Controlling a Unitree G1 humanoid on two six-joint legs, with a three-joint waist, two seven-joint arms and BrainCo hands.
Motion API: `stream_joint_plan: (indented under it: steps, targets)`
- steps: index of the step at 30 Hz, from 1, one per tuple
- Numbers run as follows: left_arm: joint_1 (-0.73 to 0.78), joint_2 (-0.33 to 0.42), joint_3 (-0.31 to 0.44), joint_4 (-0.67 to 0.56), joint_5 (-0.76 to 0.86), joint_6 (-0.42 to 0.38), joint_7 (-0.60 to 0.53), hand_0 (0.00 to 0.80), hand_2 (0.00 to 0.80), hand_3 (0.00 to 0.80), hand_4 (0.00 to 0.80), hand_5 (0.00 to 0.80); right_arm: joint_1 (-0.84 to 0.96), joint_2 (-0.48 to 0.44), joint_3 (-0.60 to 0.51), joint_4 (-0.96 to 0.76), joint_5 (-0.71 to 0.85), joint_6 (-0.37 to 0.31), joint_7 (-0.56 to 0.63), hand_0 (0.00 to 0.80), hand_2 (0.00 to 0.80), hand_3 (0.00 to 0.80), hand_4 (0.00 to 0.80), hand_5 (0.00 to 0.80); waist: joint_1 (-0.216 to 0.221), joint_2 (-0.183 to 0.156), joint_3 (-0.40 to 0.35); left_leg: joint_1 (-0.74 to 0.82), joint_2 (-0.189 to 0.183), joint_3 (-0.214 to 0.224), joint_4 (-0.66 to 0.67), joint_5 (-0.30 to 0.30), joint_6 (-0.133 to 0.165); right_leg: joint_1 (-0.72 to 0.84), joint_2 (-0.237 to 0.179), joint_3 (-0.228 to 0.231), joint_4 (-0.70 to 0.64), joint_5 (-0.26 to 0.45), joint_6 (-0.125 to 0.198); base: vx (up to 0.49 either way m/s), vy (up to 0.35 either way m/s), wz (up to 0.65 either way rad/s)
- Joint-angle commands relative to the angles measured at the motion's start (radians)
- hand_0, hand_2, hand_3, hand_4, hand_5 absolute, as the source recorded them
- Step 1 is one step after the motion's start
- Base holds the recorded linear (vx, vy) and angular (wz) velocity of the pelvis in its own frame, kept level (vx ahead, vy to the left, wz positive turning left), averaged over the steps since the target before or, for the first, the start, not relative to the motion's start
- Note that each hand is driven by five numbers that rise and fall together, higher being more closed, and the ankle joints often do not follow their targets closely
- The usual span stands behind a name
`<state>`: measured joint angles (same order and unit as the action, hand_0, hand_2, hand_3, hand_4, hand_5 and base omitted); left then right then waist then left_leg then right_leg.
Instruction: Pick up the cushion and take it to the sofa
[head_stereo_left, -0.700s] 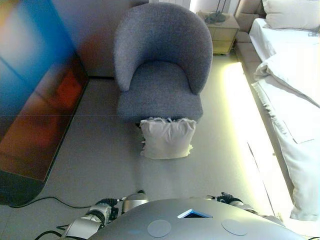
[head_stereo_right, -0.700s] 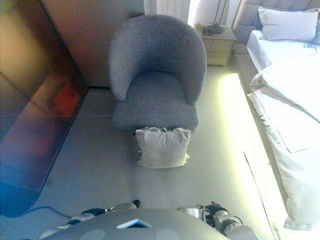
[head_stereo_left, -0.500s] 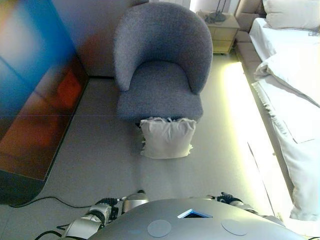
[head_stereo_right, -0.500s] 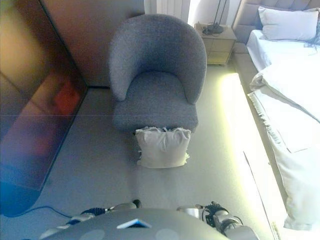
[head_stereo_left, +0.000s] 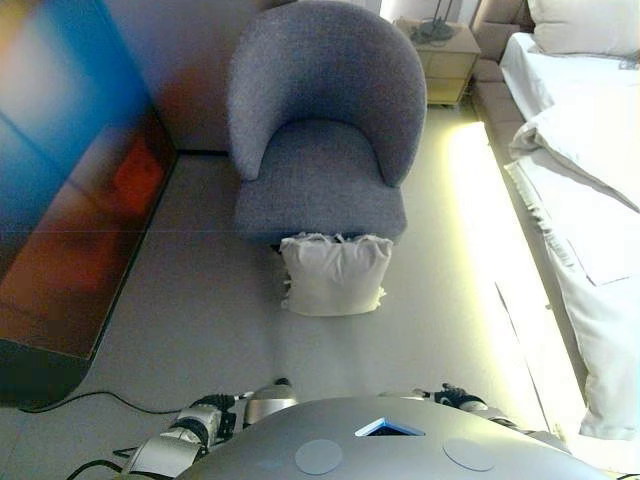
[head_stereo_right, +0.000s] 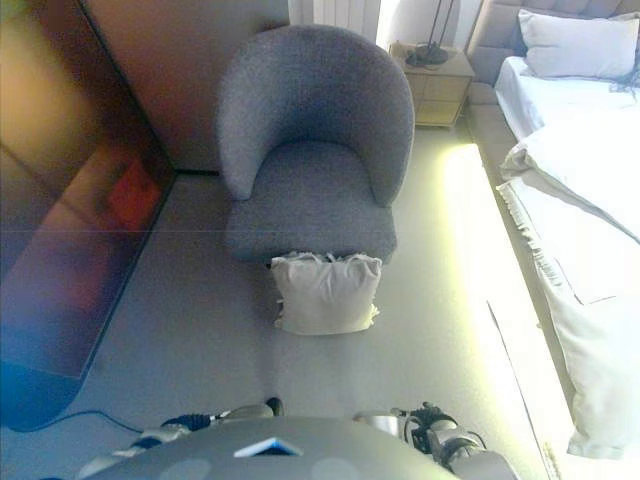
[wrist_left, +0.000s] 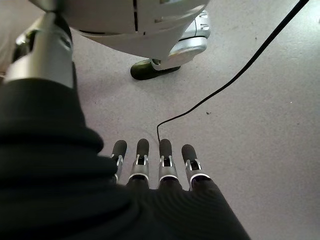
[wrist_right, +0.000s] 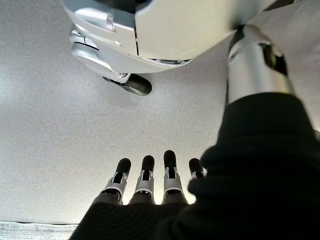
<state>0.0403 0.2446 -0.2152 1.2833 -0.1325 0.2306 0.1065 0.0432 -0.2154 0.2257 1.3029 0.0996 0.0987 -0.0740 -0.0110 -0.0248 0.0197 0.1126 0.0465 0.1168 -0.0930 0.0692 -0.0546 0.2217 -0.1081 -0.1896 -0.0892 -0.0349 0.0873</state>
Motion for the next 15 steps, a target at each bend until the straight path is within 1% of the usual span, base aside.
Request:
stream_joint_plan:
  steps: [1, 8, 10, 11, 12, 14, 15]
  targets:
    - [-0.079, -0.027, -0.034, 0.064, 0.021, 0.015, -0.017, 0.000, 0.000, 0.000, 0.000, 0.000, -0.071, -0.012, 0.017, 0.027, -0.010, -0.017, -0.002, 0.000, 0.000, 0.000, 0.000, 0.000, 0.013, -0.009, 0.032, 0.050, -0.051, -0.001, 0.006, -0.138, 0.045, -0.066, 0.026, 0.002, 0.018, 0.026, 0.001, 0.005, -0.086, 0.00]
    - [-0.077, -0.024, -0.025, 0.062, 0.011, 0.003, 0.002, 0.000, 0.000, 0.000, 0.000, 0.000, -0.074, -0.010, 0.022, 0.024, -0.012, -0.011, -0.008, 0.000, 0.000, 0.000, 0.000, 0.000, 0.010, -0.013, 0.039, 0.061, -0.029, 0.006, 0.014, -0.132, 0.035, -0.066, 0.046, 0.017, 0.022, 0.018, -0.012, 0.009, -0.092, 0.00]
    - [-0.077, -0.026, -0.014, 0.063, -0.001, -0.025, 0.019, 0.000, 0.000, 0.000, 0.000, 0.000, -0.086, -0.013, 0.026, 0.022, -0.014, -0.007, -0.003, 0.000, 0.000, 0.000, 0.000, 0.000, 0.015, -0.030, 0.058, 0.028, -0.009, 0.015, 0.124, -0.146, 0.024, -0.079, 0.036, 0.017, 0.049, 0.022, -0.026, -0.028, -0.154, 0.00]
    - [-0.080, -0.027, -0.007, 0.061, -0.004, -0.044, 0.028, 0.000, 0.000, 0.000, 0.000, 0.000, -0.095, -0.016, 0.029, 0.018, -0.014, -0.002, 0.000, 0.000, 0.000, 0.000, 0.000, 0.000, 0.018, -0.047, 0.074, -0.008, -0.002, 0.022, 0.219, -0.171, 0.024, -0.092, 0.025, 0.016, 0.069, 0.023, -0.036, -0.063, -0.143, -0.03]
    - [-0.083, -0.028, -0.003, 0.059, -0.001, -0.052, 0.033, 0.000, 0.000, 0.000, 0.000, 0.000, -0.101, -0.018, 0.031, 0.014, -0.014, 0.003, -0.001, 0.000, 0.000, 0.000, 0.000, 0.000, 0.020, -0.055, 0.084, -0.034, 0.005, 0.029, 0.276, -0.182, 0.026, -0.101, 0.020, 0.013, 0.079, 0.022, -0.044, -0.074, -0.145, -0.03]
    - [-0.089, -0.029, 0.005, 0.057, -0.016, -0.081, 0.037, 0.000, 0.000, 0.000, 0.000, 0.000, -0.114, -0.027, 0.041, 0.000, -0.008, 0.022, -0.002, 0.000, 0.000, 0.000, 0.000, 0.000, 0.027, -0.075, 0.114, -0.120, 0.027, 0.025, 0.453, -0.146, 0.031, -0.117, 0.012, 0.021, 0.101, 0.024, -0.070, -0.064, -0.170, -0.01]
    - [-0.090, -0.031, 0.012, 0.056, -0.045, -0.096, 0.038, 0.000, 0.000, 0.000, 0.000, 0.000, -0.122, -0.036, 0.047, -0.005, -0.002, 0.032, 0.001, 0.000, 0.000, 0.000, 0.000, 0.000, 0.033, -0.079, 0.134, -0.172, 0.036, 0.021, 0.539, -0.138, 0.040, -0.121, 0.012, 0.035, 0.115, 0.025, -0.080, -0.029, -0.165, -0.04]
